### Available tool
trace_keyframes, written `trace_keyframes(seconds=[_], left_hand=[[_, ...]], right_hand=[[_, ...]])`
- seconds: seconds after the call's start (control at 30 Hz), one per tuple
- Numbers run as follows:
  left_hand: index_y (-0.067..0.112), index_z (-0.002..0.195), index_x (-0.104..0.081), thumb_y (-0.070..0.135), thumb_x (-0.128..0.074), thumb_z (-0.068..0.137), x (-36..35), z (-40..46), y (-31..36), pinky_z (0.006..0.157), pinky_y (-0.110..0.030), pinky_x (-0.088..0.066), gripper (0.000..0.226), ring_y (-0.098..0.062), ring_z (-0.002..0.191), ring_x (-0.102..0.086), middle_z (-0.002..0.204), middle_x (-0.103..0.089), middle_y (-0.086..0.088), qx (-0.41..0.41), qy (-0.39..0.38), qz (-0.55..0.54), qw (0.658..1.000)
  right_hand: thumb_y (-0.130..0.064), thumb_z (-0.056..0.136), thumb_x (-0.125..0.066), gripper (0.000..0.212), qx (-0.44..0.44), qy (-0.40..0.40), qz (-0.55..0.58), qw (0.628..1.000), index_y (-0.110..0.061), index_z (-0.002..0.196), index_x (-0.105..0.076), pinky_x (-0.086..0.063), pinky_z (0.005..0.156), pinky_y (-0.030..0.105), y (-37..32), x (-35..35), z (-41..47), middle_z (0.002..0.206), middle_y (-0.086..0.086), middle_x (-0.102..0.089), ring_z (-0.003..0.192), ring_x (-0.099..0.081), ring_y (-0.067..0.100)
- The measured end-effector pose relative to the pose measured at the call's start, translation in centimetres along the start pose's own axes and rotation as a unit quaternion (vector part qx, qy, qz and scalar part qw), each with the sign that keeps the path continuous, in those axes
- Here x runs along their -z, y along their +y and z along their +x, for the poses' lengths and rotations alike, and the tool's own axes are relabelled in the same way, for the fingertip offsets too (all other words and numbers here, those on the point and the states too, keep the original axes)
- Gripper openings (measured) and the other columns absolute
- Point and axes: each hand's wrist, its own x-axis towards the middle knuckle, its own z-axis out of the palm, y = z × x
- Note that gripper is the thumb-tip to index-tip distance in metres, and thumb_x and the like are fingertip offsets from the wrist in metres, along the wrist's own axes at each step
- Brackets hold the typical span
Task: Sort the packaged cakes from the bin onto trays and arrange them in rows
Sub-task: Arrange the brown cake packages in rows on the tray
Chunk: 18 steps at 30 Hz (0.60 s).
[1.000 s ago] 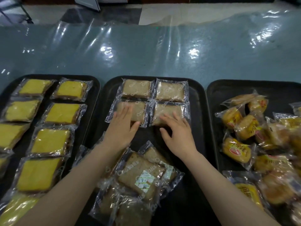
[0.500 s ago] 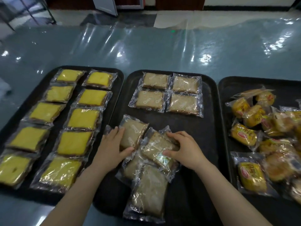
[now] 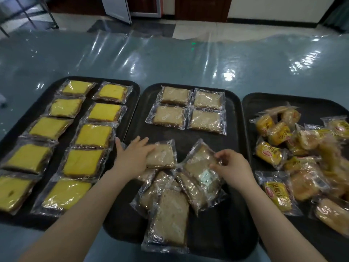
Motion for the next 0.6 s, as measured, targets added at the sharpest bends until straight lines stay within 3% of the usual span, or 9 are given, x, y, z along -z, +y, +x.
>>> trace_keyframes(seconds=[0.1,0.13,0.2,0.27,0.3,0.4,0.5,0.6], left_hand=[[0.032,0.139,-0.034,0.017,-0.041,0.091,0.4,0.7,1.3,0.108,-0.063,-0.014,0.05,-0.029,0.134,-0.033,0.145,-0.039,-0.006,0.07,0.023,0.009,0.997],[0.027,0.138,-0.033,0.022,-0.04,0.091,0.3,0.7,1.7,0.105,-0.058,-0.027,0.048,-0.033,0.125,-0.042,0.136,-0.046,-0.009,0.079,0.035,0.006,0.996],[0.021,0.141,-0.025,0.035,-0.042,0.091,0.1,0.6,2.8,0.097,-0.049,-0.04,0.054,-0.037,0.118,-0.048,0.133,-0.047,-0.016,0.075,0.04,-0.011,0.996],[0.024,0.147,-0.011,0.053,-0.039,0.091,-0.5,0.8,3.8,0.104,-0.053,-0.034,0.069,-0.042,0.131,-0.033,0.148,-0.028,-0.023,0.074,0.0,-0.048,0.996],[0.029,0.148,-0.002,0.062,-0.036,0.089,-1.0,1.0,4.1,0.109,-0.056,-0.023,0.076,-0.043,0.138,-0.018,0.154,-0.011,-0.023,0.074,-0.027,-0.058,0.995],[0.039,0.144,0.017,0.075,-0.028,0.083,-2.6,2.0,4.4,0.109,-0.06,0.005,0.085,-0.041,0.139,0.017,0.153,0.023,-0.016,0.047,-0.064,-0.038,0.996],[0.049,0.134,0.03,0.076,-0.029,0.081,-3.8,3.4,3.1,0.105,-0.056,0.017,0.084,-0.035,0.134,0.031,0.148,0.034,-0.01,0.003,-0.05,-0.03,0.998],[0.056,0.126,0.036,0.075,-0.029,0.08,-4.1,5.0,1.5,0.103,-0.052,0.02,0.082,-0.03,0.132,0.035,0.146,0.036,-0.005,-0.033,-0.038,-0.022,0.999]], right_hand=[[-0.024,0.076,-0.078,0.028,-0.009,0.05,0.026,0.998,-0.03,0.09,-0.054,-0.044,0.062,0.024,-0.7,1.5,1.5,0.085,-0.015,-0.061,0.078,-0.059,0.005],[-0.022,0.078,-0.076,0.029,-0.007,0.078,0.031,0.996,-0.03,0.093,-0.053,-0.047,0.066,0.026,-1.0,1.9,1.9,0.086,-0.016,-0.059,0.08,-0.059,0.006],[-0.015,0.079,-0.073,0.037,0.014,0.146,0.045,0.988,-0.035,0.101,-0.05,-0.05,0.075,0.028,-1.6,2.4,2.7,0.089,-0.02,-0.057,0.087,-0.059,0.005],[-0.008,0.079,-0.07,0.046,0.059,0.198,0.032,0.978,-0.035,0.111,-0.053,-0.049,0.082,0.027,-1.9,2.3,3.4,0.1,-0.019,-0.058,0.095,-0.057,0.004],[-0.005,0.078,-0.069,0.048,0.092,0.209,0.0,0.974,-0.031,0.116,-0.055,-0.048,0.085,0.028,-1.9,2.0,3.7,0.107,-0.014,-0.059,0.098,-0.056,0.005],[-0.01,0.078,-0.071,0.047,0.191,0.114,-0.121,0.967,-0.024,0.122,-0.06,-0.044,0.094,0.032,-1.0,0.3,4.2,0.12,-0.006,-0.058,0.11,-0.054,0.014],[-0.028,0.086,-0.067,0.043,0.195,-0.046,-0.194,0.96,-0.028,0.128,-0.059,-0.029,0.112,0.038,0.9,-2.0,3.7,0.139,-0.007,-0.049,0.133,-0.039,0.018],[-0.032,0.095,-0.053,0.039,0.188,-0.034,-0.218,0.957,-0.032,0.134,-0.053,-0.012,0.117,0.042,2.0,-3.2,3.5,0.15,-0.009,-0.038,0.144,-0.02,0.016]])
